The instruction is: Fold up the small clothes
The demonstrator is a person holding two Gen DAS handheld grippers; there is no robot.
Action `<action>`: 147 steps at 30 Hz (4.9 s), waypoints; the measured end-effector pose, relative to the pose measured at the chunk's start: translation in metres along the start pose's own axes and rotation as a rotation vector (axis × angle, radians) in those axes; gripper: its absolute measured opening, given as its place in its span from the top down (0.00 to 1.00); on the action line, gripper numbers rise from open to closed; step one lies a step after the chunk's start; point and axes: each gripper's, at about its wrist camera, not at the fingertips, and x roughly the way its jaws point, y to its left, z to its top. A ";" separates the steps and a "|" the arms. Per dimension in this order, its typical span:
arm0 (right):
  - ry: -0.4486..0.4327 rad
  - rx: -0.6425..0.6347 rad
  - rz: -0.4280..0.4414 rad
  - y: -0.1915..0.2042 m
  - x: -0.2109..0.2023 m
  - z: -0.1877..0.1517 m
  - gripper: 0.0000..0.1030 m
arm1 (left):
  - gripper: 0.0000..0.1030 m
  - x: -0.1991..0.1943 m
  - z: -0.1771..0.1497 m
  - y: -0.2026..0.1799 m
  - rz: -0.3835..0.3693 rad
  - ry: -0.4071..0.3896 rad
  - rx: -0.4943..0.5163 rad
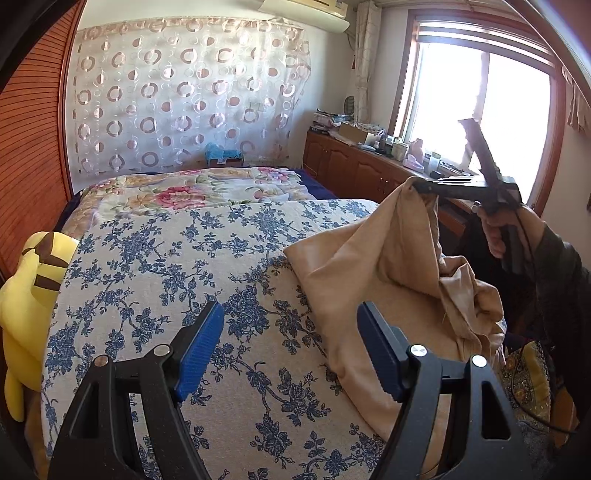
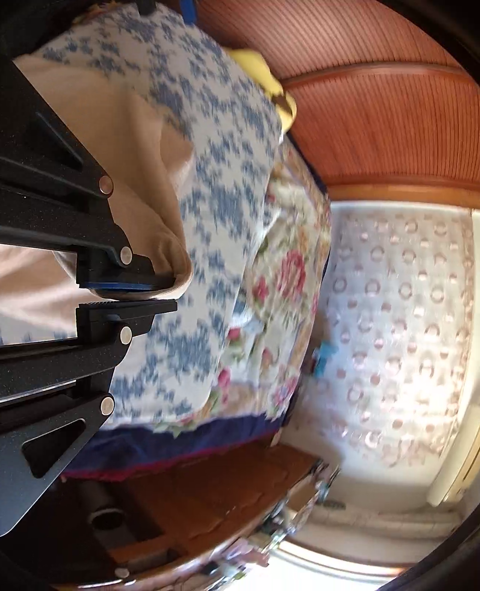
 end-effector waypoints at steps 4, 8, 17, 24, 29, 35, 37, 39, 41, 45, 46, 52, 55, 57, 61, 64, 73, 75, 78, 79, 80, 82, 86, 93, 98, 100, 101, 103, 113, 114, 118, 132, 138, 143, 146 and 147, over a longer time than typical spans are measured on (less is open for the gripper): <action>0.099 0.066 -0.032 -0.017 0.029 0.002 0.91 | 0.27 0.004 -0.002 -0.002 -0.005 0.011 0.005; 0.078 0.092 -0.048 -0.017 0.025 0.003 0.64 | 0.27 0.008 -0.004 -0.005 -0.014 0.023 0.005; 0.030 0.001 0.151 0.039 -0.042 -0.054 0.63 | 0.27 0.014 -0.006 -0.014 -0.030 0.035 0.017; 0.121 -0.095 0.209 0.081 -0.031 -0.099 0.56 | 0.27 0.013 -0.006 -0.016 -0.036 0.035 0.019; 0.175 -0.160 0.156 0.092 -0.015 -0.117 0.56 | 0.27 0.013 -0.006 -0.017 -0.040 0.037 0.016; 0.151 -0.111 0.172 0.072 -0.034 -0.123 0.94 | 0.27 0.013 -0.008 -0.017 -0.049 0.036 0.012; 0.121 -0.071 0.169 0.061 -0.049 -0.128 0.95 | 0.27 0.014 -0.008 -0.018 -0.050 0.038 0.012; 0.090 -0.033 0.164 0.049 -0.072 -0.136 0.95 | 0.27 0.014 -0.008 -0.018 -0.051 0.040 0.011; 0.068 -0.003 0.157 0.036 -0.094 -0.142 0.96 | 0.27 0.014 -0.008 -0.018 -0.052 0.038 0.011; 0.077 0.016 0.122 0.015 -0.130 -0.159 0.96 | 0.27 0.014 -0.008 -0.019 -0.054 0.039 0.009; 0.088 0.016 0.113 0.011 -0.135 -0.162 0.96 | 0.27 0.015 -0.008 -0.020 -0.054 0.040 0.009; 0.186 0.007 0.122 0.005 -0.148 -0.179 0.96 | 0.27 0.018 -0.007 -0.026 -0.057 0.047 0.020; 0.213 0.007 0.101 0.003 -0.148 -0.178 0.96 | 0.27 0.020 -0.007 -0.027 -0.057 0.049 0.020; 0.199 0.037 0.103 -0.001 -0.147 -0.173 0.96 | 0.27 0.021 -0.007 -0.027 -0.056 0.052 0.018; 0.167 0.033 0.094 0.005 -0.145 -0.165 0.86 | 0.27 0.022 -0.007 -0.028 -0.055 0.052 0.019; 0.137 0.034 0.091 0.008 -0.147 -0.161 0.71 | 0.27 0.022 -0.007 -0.028 -0.054 0.052 0.019; 0.039 0.047 0.073 0.006 -0.129 -0.136 0.62 | 0.27 0.027 -0.007 -0.029 -0.053 0.059 0.015; 0.029 0.055 0.083 0.006 -0.115 -0.128 0.62 | 0.27 0.028 -0.008 -0.028 -0.052 0.060 0.013; 0.024 0.097 0.112 0.003 -0.081 -0.117 0.62 | 0.27 0.029 -0.008 -0.027 -0.052 0.063 0.009; 0.028 0.114 0.121 0.002 -0.068 -0.114 0.62 | 0.27 0.030 -0.008 -0.027 -0.051 0.064 0.010; 0.039 0.128 0.125 0.001 -0.054 -0.111 0.62 | 0.27 0.031 -0.008 -0.027 -0.050 0.065 0.010; 0.062 0.136 0.122 0.001 -0.029 -0.106 0.62 | 0.27 0.036 -0.007 -0.026 -0.045 0.071 0.011; 0.115 0.144 0.121 -0.001 0.005 -0.103 0.64 | 0.27 0.048 -0.003 -0.024 -0.041 0.086 0.016; 0.055 0.196 0.074 -0.019 -0.019 -0.107 0.96 | 0.27 0.079 0.017 -0.020 -0.028 0.108 0.044; 0.083 0.195 0.032 -0.030 -0.018 -0.108 0.76 | 0.27 0.114 0.037 -0.013 -0.028 0.145 0.035; 0.065 0.191 0.009 -0.031 -0.015 -0.098 0.52 | 0.27 0.128 0.043 -0.009 -0.038 0.166 0.019; 0.054 0.195 0.018 -0.031 -0.012 -0.092 0.45 | 0.28 0.133 0.044 -0.008 -0.045 0.174 0.013; 0.045 0.222 0.026 -0.037 -0.003 -0.082 0.44 | 0.38 0.147 0.047 -0.004 -0.053 0.204 -0.003; 0.191 0.260 0.127 -0.049 0.081 -0.082 0.43 | 0.47 0.191 0.053 -0.006 -0.126 0.307 -0.067; 0.188 0.253 0.139 -0.048 0.083 -0.081 0.43 | 0.51 0.192 0.054 -0.007 -0.132 0.305 -0.067; 0.174 0.216 0.186 -0.039 0.091 -0.075 0.43 | 0.74 0.198 0.056 -0.008 -0.156 0.307 -0.071; -0.126 0.161 0.198 -0.023 -0.032 -0.066 0.90 | 0.95 0.058 0.110 -0.056 -0.289 0.014 0.041; -0.321 0.119 0.166 -0.021 -0.143 -0.049 0.90 | 0.96 -0.052 0.147 -0.078 -0.347 -0.199 0.110; -0.502 0.058 0.140 -0.004 -0.229 -0.026 0.90 | 0.96 -0.125 0.168 -0.089 -0.330 -0.352 0.166; -0.583 0.028 0.143 0.007 -0.264 -0.014 0.90 | 0.96 -0.156 0.178 -0.082 -0.327 -0.416 0.161; -0.606 0.011 0.144 0.013 -0.275 -0.010 0.90 | 0.96 -0.165 0.180 -0.080 -0.319 -0.434 0.163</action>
